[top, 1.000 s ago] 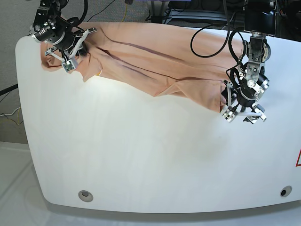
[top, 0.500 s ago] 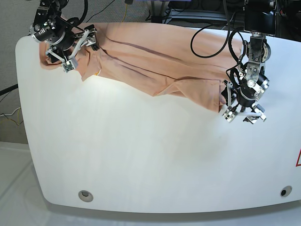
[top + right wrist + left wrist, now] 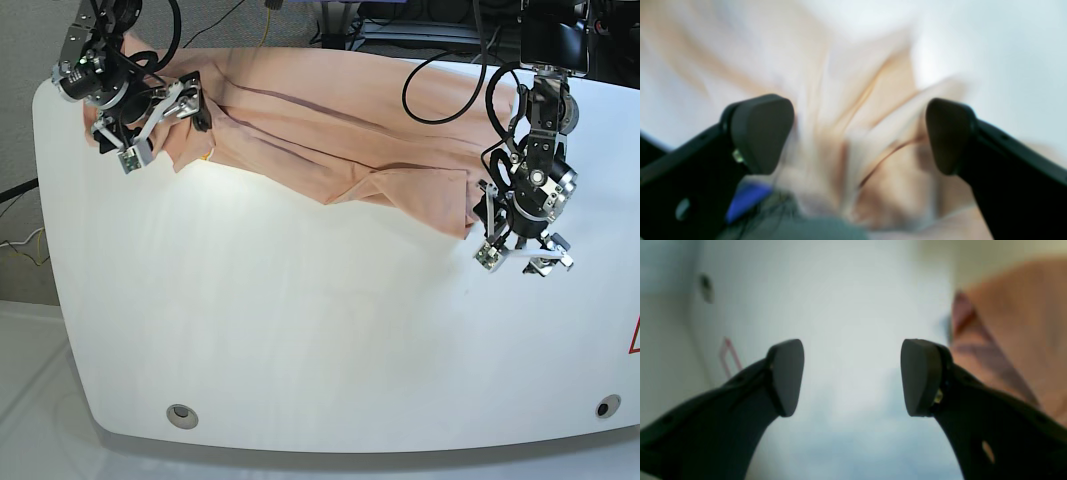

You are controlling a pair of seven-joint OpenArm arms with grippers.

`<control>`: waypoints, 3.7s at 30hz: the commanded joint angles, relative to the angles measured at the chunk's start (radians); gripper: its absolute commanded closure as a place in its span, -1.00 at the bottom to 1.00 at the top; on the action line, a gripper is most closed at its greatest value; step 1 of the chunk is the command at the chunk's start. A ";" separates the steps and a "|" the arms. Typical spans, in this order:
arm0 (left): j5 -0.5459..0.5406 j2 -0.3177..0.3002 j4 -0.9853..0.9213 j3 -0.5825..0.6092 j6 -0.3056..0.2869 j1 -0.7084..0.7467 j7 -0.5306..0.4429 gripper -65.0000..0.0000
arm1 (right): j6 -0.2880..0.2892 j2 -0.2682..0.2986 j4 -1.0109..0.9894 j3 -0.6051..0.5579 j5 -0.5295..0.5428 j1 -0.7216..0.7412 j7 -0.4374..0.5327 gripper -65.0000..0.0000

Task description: Fold the T-shirt properly

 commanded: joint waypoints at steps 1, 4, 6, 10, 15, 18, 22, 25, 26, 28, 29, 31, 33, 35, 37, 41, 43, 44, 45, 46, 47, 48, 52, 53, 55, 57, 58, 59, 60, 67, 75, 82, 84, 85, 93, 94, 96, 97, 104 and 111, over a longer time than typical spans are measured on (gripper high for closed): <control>0.004 -0.010 0.049 0.014 0.008 -0.016 0.007 -0.28 | 0.006 0.012 0.025 0.027 0.057 0.015 0.014 -1.00; 0.004 -0.010 0.069 0.034 0.008 -0.009 0.007 -0.28 | 0.009 0.026 0.025 0.051 0.086 0.025 0.016 -1.00; 0.004 -0.010 0.078 0.040 0.008 -0.005 0.007 -0.28 | 0.024 0.040 0.025 0.068 0.100 0.025 0.016 -1.00; -0.002 0.013 0.084 0.040 0.008 0.043 0.007 -0.28 | 0.061 0.047 0.025 0.103 0.113 0.021 0.016 -1.00; -0.004 0.044 0.106 0.040 0.006 0.086 0.007 -0.28 | 0.067 0.064 0.025 0.166 0.147 -0.004 0.016 -0.97; -0.005 0.067 0.133 0.040 0.006 0.116 0.007 -0.27 | 0.067 0.078 0.025 0.199 0.175 -0.015 0.017 -0.65; -0.005 0.096 0.165 0.041 0.006 0.159 0.007 -0.26 | 0.067 0.087 0.025 0.248 0.192 -0.047 0.017 -0.01; -0.004 0.112 0.172 0.041 0.006 0.179 0.007 -0.13 | 0.067 0.086 0.025 0.268 0.198 -0.067 0.017 0.55; -0.004 0.113 0.172 0.041 0.006 0.187 0.007 0.01 | 0.067 0.086 0.025 0.271 0.198 -0.073 0.017 0.78; -0.005 0.119 0.172 0.041 0.006 0.196 0.007 0.33 | 0.067 0.086 0.025 0.272 0.196 -0.090 0.017 1.00; -0.005 0.121 0.172 0.041 0.006 0.199 0.007 0.51 | 0.067 0.086 0.025 0.272 0.196 -0.101 0.017 1.00; -0.005 0.129 0.172 0.041 0.006 0.208 0.007 0.78 | 0.067 0.086 0.025 0.269 0.196 -0.114 0.017 0.91; -0.004 0.138 0.172 0.041 0.006 0.219 0.007 1.00 | 0.067 0.086 0.025 0.266 0.196 -0.127 0.017 0.90; -0.004 0.141 0.172 0.041 0.006 0.233 0.007 1.00 | 0.067 0.081 0.025 0.266 0.196 -0.137 0.017 0.98; -0.005 0.141 0.172 0.041 0.006 0.247 0.007 0.96 | 0.067 0.078 0.025 0.266 0.196 -0.139 0.017 1.00; -0.005 0.141 0.172 0.041 0.006 0.258 0.007 0.96 | 0.067 0.064 0.025 0.266 0.190 -0.153 0.016 1.00; -0.005 0.141 0.172 0.041 0.006 0.258 0.007 0.96 | 0.067 0.057 0.025 0.265 0.189 -0.160 0.016 1.00; -0.005 0.141 0.172 0.040 0.006 0.261 0.007 0.96 | 0.067 0.055 0.023 0.265 0.187 -0.162 0.016 1.00; -0.007 0.141 0.172 0.040 0.006 0.270 0.007 0.96 | 0.067 0.050 0.023 0.265 0.179 -0.165 0.016 1.00; -0.007 0.141 0.172 0.040 0.006 0.274 0.006 0.96 | 0.067 0.050 0.022 0.265 0.172 -0.165 0.016 1.00; -0.007 0.142 0.172 0.040 0.006 0.281 0.006 0.96 | 0.067 0.047 0.020 0.263 0.156 -0.165 0.016 1.00; -0.007 0.144 0.172 0.040 0.006 0.282 0.006 0.96 | 0.067 0.041 0.019 0.260 0.141 -0.165 0.016 1.00; -0.009 0.176 0.165 0.040 0.006 0.285 0.004 0.96 | 0.067 0.007 0.019 0.212 0.044 -0.160 0.016 1.00; -0.009 0.179 0.165 0.040 0.006 0.287 0.004 0.96 | 0.067 0.001 0.019 0.205 0.024 -0.160 0.016 1.00; -0.009 0.188 0.165 0.040 0.006 0.302 0.004 0.96 | 0.067 -0.014 0.017 0.177 -0.037 -0.159 0.017 1.00; -0.009 0.198 0.164 0.040 0.006 0.307 0.003 0.96 | 0.067 -0.032 0.017 0.156 -0.085 -0.156 0.019 1.00; -0.009 0.205 0.162 0.040 0.006 0.310 0.003 0.96 | 0.067 -0.040 0.017 0.142 -0.111 -0.147 0.019 1.00; -0.009 0.210 0.161 0.040 0.006 0.310 0.003 0.96 | 0.067 -0.046 0.015 0.134 -0.131 -0.137 0.019 1.00; -0.009 0.213 0.153 0.040 0.006 0.311 0.003 0.96 | 0.067 -0.052 0.014 0.125 -0.155 -0.130 0.019 1.00; -0.009 0.219 0.076 0.040 0.006 0.308 -0.003 0.96 | 0.067 -0.075 -0.040 0.096 -0.241 -0.085 0.019 1.00; -0.009 0.219 -0.045 0.031 0.012 0.316 -0.100 0.96 | 0.067 -0.077 -0.107 0.096 -0.255 -0.042 0.021 1.00; -0.009 0.218 -0.129 -0.017 0.012 0.308 -0.142 0.96 | 0.067 -0.075 -0.118 0.094 -0.255 0.002 0.021 1.00; -0.009 0.218 -0.138 -0.024 0.012 0.308 -0.154 0.96 | 0.067 -0.075 -0.118 0.093 -0.255 0.018 0.021 1.00; -0.009 0.218 -0.138 -0.029 0.012 0.308 -0.158 0.96 | 0.067 -0.075 -0.118 0.093 -0.255 0.028 0.021 1.00; -0.009 0.204 -0.138 -0.035 0.012 0.294 -0.162 0.96 | 0.067 -0.074 -0.120 -0.030 -0.313 0.130 0.019 1.00; -0.009 0.196 -0.138 -0.035 0.012 0.291 -0.162 0.96 | 0.067 -0.075 -0.123 -0.056 -0.341 0.147 0.019 1.00; -0.009 0.190 -0.138 -0.037 0.012 0.288 -0.162 0.96 | 0.067 -0.086 -0.144 -0.107 -0.390 0.173 0.019 1.00; -0.009 0.190 -0.138 -0.037 0.012 0.287 -0.162 0.96 | 0.067 -0.094 -0.156 -0.127 -0.410 0.186 0.019 1.00; -0.009 0.167 -0.140 -0.075 0.011 0.287 -0.165 0.96 | 0.067 -0.144 -0.255 -0.194 -0.510 0.268 0.019 1.00; -0.009 0.162 -0.140 -0.087 0.009 0.287 -0.165 0.96 | 0.067 -0.152 -0.278 -0.194 -0.514 0.263 0.042 1.00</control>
